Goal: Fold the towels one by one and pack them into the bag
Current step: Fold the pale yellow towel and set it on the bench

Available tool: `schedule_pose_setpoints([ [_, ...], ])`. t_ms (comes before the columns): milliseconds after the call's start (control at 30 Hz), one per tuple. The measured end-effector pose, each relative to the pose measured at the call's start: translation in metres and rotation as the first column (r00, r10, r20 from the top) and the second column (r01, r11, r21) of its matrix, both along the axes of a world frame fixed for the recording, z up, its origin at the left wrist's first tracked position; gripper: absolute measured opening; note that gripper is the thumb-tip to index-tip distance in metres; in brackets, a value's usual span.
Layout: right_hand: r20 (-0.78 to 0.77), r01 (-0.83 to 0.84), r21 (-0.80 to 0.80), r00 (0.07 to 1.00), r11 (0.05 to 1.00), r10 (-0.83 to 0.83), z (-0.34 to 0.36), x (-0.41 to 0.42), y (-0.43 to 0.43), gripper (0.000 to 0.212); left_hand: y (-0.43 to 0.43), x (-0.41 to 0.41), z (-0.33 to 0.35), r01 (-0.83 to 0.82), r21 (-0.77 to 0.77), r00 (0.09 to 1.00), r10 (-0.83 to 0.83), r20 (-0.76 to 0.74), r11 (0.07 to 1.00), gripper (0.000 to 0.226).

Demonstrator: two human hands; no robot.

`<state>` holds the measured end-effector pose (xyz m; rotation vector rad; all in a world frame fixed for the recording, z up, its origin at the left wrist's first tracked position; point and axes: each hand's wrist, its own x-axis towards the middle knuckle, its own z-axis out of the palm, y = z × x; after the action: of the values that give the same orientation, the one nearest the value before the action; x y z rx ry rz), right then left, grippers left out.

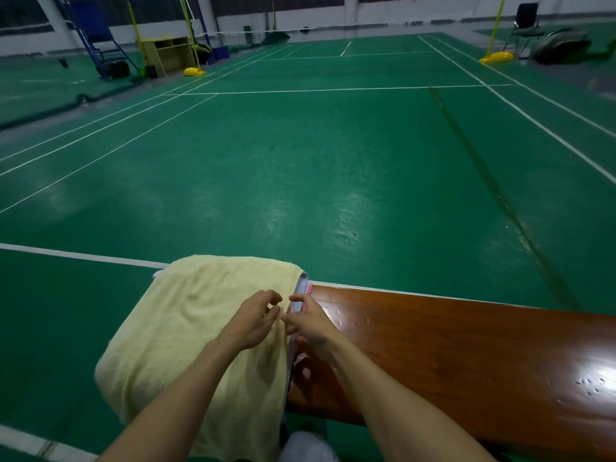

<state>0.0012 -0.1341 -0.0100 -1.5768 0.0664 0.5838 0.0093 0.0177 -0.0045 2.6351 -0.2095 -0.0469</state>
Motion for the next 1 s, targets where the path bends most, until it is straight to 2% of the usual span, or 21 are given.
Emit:
schedule_pose_setpoints([
  [133,-0.058,0.006,0.111,0.998,0.994,0.001,0.002,-0.001,0.0,0.042,-0.001,-0.001,0.005,0.032,-0.017,0.999,-0.032,-0.003,0.999,0.024],
  [300,-0.071,0.119,0.307,0.992,0.944,-0.102,0.017,-0.004,-0.009,0.032,-0.004,-0.002,0.029,0.07,-0.095,0.997,-0.066,0.044,0.993,0.024],
  [567,-0.042,0.217,0.557,0.971,0.802,-0.234,0.07,-0.001,-0.051,0.04,-0.044,0.002,0.086,0.134,-0.255,0.988,-0.11,0.106,0.958,0.017],
  [767,-0.024,0.327,0.575,0.923,0.75,-0.384,0.09,-0.018,-0.134,0.041,-0.129,0.004,0.095,0.239,-0.317,0.971,-0.226,0.08,0.918,0.02],
  [1000,-0.018,0.481,0.498,0.838,0.722,-0.546,0.089,-0.047,-0.244,0.042,-0.25,0.004,0.076,0.395,-0.337,0.915,-0.4,0.058,0.855,0.025],
])
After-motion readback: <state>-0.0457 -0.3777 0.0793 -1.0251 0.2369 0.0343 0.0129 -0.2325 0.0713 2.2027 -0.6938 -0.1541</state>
